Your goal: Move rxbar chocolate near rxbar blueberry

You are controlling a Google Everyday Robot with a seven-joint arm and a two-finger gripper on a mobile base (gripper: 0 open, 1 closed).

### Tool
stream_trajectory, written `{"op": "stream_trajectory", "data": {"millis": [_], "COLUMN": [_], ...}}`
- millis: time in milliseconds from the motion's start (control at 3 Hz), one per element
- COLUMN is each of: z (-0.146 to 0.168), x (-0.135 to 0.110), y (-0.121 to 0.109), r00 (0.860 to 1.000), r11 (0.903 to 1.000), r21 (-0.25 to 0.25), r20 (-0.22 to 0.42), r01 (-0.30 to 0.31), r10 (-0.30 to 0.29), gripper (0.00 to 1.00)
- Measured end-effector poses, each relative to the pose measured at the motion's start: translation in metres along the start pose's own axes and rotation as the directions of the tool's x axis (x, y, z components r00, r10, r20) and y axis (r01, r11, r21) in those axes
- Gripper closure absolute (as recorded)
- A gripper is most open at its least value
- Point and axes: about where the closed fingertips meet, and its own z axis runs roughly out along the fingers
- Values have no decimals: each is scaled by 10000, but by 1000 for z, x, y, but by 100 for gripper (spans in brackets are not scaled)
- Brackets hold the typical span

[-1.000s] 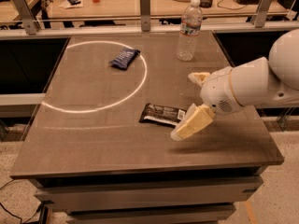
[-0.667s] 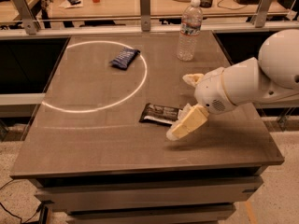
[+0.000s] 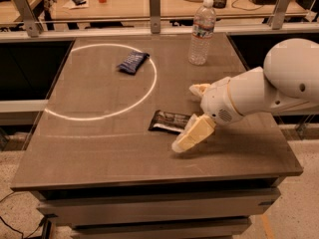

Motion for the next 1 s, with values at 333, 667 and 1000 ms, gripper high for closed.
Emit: {"op": "stream_trajectory", "data": {"millis": [333,667,1000], "z": [8,14,18], "x": [1,3,5], "y": [6,9,11], "r00": [9999,9998,9996], "r11": [9999,9997,9994], "r21": [-81,-174,-212], "r20": [95,108,56], "r01": [109,192,285], "r10": [-108,-190,-284], "gripper": [0,0,19]}}
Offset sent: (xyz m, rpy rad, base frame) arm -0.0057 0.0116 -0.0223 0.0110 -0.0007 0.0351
